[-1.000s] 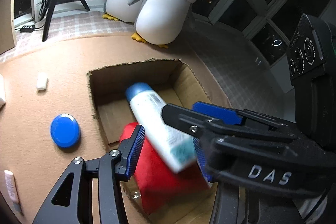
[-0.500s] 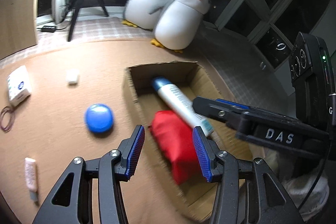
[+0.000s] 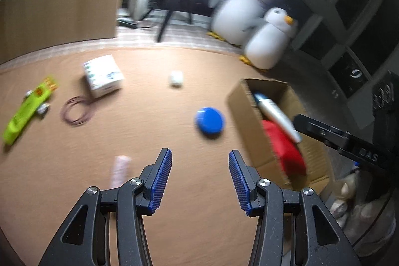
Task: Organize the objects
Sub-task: 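Move the right tool back toward the remaining items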
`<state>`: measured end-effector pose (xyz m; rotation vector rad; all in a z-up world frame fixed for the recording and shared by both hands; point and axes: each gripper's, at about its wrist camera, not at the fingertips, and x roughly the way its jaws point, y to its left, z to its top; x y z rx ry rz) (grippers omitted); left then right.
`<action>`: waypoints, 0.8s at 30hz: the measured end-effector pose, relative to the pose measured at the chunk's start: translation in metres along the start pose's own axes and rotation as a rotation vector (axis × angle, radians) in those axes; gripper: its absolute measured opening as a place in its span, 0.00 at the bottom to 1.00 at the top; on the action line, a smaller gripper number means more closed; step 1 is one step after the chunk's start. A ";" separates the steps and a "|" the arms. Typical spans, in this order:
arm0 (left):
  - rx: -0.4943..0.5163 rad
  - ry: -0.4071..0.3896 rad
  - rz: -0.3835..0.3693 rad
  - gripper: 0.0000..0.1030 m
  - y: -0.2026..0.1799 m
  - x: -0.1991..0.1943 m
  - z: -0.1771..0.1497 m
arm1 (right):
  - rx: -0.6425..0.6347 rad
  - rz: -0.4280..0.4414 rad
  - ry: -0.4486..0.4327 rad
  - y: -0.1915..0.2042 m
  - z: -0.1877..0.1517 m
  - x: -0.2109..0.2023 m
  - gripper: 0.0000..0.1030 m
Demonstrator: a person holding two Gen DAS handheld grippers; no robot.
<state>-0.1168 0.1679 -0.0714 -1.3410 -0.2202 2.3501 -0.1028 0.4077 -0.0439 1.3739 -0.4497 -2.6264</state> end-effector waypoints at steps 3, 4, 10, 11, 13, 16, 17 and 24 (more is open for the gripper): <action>-0.043 -0.004 0.045 0.50 0.033 -0.009 -0.004 | -0.023 0.014 0.001 0.018 -0.007 0.004 0.53; -0.060 -0.006 0.060 0.50 0.044 -0.011 -0.004 | -0.026 0.021 0.003 0.023 -0.010 0.006 0.55; -0.147 -0.011 0.149 0.50 0.109 -0.019 0.006 | -0.061 0.042 0.050 0.055 -0.025 0.019 0.56; -0.161 -0.009 0.157 0.50 0.118 -0.019 0.009 | -0.064 0.046 0.061 0.060 -0.028 0.022 0.56; -0.190 -0.002 0.166 0.50 0.136 -0.015 0.016 | -0.065 0.047 0.080 0.067 -0.032 0.026 0.56; -0.205 0.019 0.195 0.50 0.155 -0.003 0.030 | -0.065 0.051 0.103 0.075 -0.039 0.030 0.56; -0.203 0.028 0.213 0.50 0.159 0.002 0.035 | -0.063 0.052 0.110 0.077 -0.041 0.031 0.56; -0.165 0.105 0.304 0.49 0.172 0.043 0.060 | -0.054 0.039 0.154 0.078 -0.053 0.034 0.56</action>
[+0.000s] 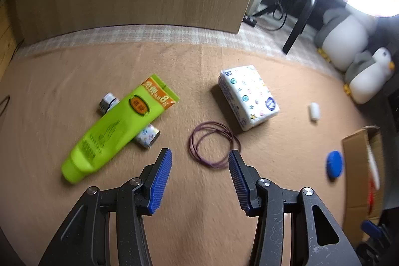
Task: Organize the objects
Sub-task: 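Grasp the pink lotion tube with the right tool while the left tool grasps the purple rubber band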
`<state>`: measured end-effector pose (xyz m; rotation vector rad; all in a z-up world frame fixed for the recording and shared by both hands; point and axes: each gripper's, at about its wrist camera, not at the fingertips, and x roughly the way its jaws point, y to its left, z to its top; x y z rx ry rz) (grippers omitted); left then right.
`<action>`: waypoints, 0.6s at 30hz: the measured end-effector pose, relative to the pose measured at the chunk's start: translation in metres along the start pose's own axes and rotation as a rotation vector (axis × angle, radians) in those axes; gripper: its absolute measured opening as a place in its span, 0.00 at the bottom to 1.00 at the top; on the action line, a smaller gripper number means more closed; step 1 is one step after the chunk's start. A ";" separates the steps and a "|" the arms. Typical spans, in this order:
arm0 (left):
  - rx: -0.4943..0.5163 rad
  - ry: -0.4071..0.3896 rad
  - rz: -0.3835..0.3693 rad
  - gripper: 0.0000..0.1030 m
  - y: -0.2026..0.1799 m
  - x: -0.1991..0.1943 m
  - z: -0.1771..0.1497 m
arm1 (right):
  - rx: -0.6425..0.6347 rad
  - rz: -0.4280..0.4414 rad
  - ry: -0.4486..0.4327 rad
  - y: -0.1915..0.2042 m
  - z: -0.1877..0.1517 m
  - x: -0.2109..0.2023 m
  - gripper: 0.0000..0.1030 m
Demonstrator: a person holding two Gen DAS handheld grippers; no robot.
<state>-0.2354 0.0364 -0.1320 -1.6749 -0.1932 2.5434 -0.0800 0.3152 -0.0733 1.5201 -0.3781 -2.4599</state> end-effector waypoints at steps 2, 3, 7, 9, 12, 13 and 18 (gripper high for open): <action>0.022 0.020 0.029 0.49 -0.004 0.010 0.004 | 0.004 -0.003 0.005 -0.001 -0.002 0.000 0.56; 0.028 0.027 0.049 0.49 -0.006 0.014 0.005 | 0.007 -0.005 0.007 -0.002 -0.003 0.000 0.56; 0.031 0.046 0.092 0.43 -0.009 0.026 0.010 | 0.021 -0.008 0.012 -0.006 -0.004 0.000 0.56; 0.032 0.053 0.098 0.42 -0.011 0.030 0.011 | 0.025 -0.009 0.013 -0.008 -0.004 0.000 0.56; 0.047 0.063 0.115 0.40 -0.013 0.037 0.010 | 0.030 -0.011 0.016 -0.010 -0.004 0.001 0.56; 0.055 0.055 0.122 0.39 -0.015 0.037 0.010 | 0.031 -0.012 0.017 -0.012 -0.004 0.002 0.56; 0.095 0.047 0.147 0.33 -0.019 0.036 0.006 | 0.032 -0.010 0.026 -0.012 -0.002 0.005 0.56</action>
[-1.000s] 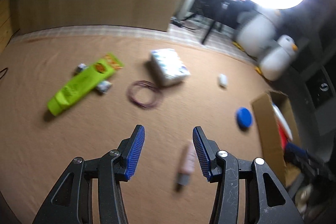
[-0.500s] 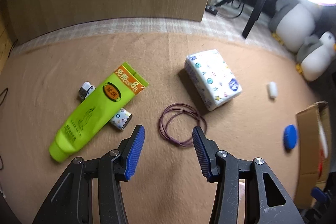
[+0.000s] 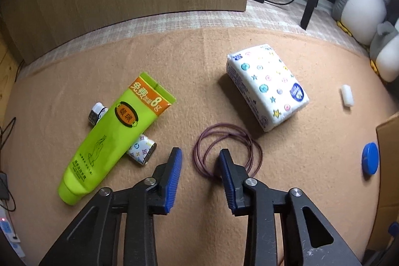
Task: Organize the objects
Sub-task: 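Grasp the pink lotion tube with the right tool while the left tool grasps the purple rubber band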
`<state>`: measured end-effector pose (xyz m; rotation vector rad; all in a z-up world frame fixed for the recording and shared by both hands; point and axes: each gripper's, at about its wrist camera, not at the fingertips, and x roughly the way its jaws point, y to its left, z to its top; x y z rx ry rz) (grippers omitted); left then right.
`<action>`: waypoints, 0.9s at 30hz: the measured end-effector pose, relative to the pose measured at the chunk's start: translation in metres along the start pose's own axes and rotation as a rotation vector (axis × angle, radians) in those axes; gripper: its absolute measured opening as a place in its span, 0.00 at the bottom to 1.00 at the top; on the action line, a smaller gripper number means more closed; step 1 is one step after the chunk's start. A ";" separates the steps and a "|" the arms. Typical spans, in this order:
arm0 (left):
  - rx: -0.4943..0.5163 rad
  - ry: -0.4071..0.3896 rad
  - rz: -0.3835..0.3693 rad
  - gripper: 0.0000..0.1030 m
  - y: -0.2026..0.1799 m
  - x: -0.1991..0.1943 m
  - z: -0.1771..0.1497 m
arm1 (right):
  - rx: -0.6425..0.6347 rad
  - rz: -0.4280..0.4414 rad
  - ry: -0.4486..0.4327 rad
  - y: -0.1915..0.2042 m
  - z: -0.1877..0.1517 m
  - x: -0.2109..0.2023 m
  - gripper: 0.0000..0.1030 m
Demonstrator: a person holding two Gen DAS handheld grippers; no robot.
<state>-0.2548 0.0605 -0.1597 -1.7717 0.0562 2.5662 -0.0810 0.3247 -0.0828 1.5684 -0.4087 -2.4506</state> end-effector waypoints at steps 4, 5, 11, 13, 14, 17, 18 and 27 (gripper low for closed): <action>0.013 -0.006 -0.010 0.33 0.003 -0.005 -0.013 | -0.011 0.007 0.010 0.005 0.001 0.004 0.56; 0.013 -0.004 -0.016 0.33 0.005 -0.006 -0.016 | -0.014 0.009 0.012 0.006 0.002 0.005 0.56; 0.022 0.003 -0.036 0.33 0.014 -0.018 -0.045 | -0.040 0.021 0.025 0.016 0.005 0.013 0.56; 0.030 -0.001 -0.040 0.33 0.017 -0.021 -0.056 | -0.051 0.027 0.029 0.021 0.005 0.016 0.56; 0.035 -0.004 -0.040 0.33 0.019 -0.024 -0.064 | -0.058 0.032 0.034 0.024 0.005 0.018 0.56; 0.026 -0.004 -0.058 0.32 0.026 -0.032 -0.085 | -0.078 0.042 0.045 0.033 0.004 0.023 0.56; 0.027 -0.005 -0.061 0.32 0.028 -0.034 -0.091 | -0.085 0.044 0.050 0.036 0.004 0.026 0.56; 0.011 -0.025 -0.078 0.28 0.043 -0.055 -0.144 | -0.170 0.032 0.100 0.066 0.005 0.056 0.56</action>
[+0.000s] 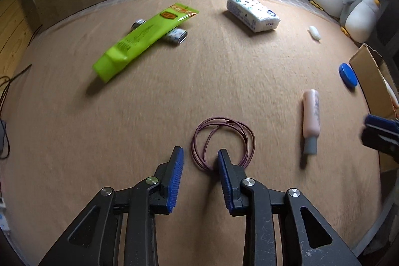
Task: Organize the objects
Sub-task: 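Grasp the pink lotion tube with the right tool while the left tool grasps the purple rubber band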
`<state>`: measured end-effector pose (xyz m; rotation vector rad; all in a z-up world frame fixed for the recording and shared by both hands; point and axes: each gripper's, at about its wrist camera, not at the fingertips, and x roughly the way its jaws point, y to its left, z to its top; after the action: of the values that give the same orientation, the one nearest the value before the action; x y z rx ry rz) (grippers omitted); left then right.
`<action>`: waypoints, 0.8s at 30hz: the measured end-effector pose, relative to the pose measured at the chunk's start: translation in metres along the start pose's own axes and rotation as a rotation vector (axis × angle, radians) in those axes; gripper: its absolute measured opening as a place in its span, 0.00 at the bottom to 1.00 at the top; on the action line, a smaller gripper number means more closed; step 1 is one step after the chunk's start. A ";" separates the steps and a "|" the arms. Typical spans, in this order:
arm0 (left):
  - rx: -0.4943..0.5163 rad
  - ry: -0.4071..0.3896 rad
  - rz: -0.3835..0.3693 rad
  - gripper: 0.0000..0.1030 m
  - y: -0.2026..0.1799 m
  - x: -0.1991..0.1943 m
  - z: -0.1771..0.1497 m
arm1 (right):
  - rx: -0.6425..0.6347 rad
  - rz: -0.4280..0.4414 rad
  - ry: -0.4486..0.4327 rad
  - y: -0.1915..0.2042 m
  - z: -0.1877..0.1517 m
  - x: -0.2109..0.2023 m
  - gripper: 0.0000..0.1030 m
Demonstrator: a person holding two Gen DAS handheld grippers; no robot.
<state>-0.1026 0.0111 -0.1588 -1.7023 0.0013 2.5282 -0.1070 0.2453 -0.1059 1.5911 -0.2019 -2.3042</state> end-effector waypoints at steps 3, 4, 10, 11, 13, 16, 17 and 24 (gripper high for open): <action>-0.013 -0.004 -0.005 0.26 0.006 -0.002 -0.005 | -0.015 0.001 0.029 0.010 0.005 0.014 0.56; -0.014 -0.003 -0.011 0.26 0.008 -0.001 -0.003 | -0.020 0.002 0.040 0.014 0.007 0.019 0.56; -0.010 -0.002 -0.028 0.27 0.013 0.000 -0.001 | -0.032 -0.020 0.075 0.033 0.025 0.048 0.56; -0.001 -0.002 -0.027 0.28 0.011 0.000 -0.001 | -0.034 -0.026 0.079 0.034 0.027 0.052 0.56; 0.014 -0.004 -0.031 0.33 0.009 0.000 -0.001 | -0.042 -0.038 0.093 0.039 0.030 0.059 0.56; 0.034 -0.005 -0.034 0.39 0.004 0.002 0.001 | -0.057 -0.052 0.106 0.044 0.032 0.064 0.56; 0.042 -0.007 -0.027 0.40 0.003 0.003 0.002 | -0.064 -0.055 0.109 0.046 0.033 0.065 0.56; 0.071 -0.015 -0.010 0.38 -0.001 0.008 0.012 | -0.109 -0.090 0.133 0.051 0.034 0.076 0.54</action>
<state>-0.1166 0.0130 -0.1613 -1.6535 0.0800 2.5021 -0.1529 0.1685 -0.1447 1.7222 0.0273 -2.2224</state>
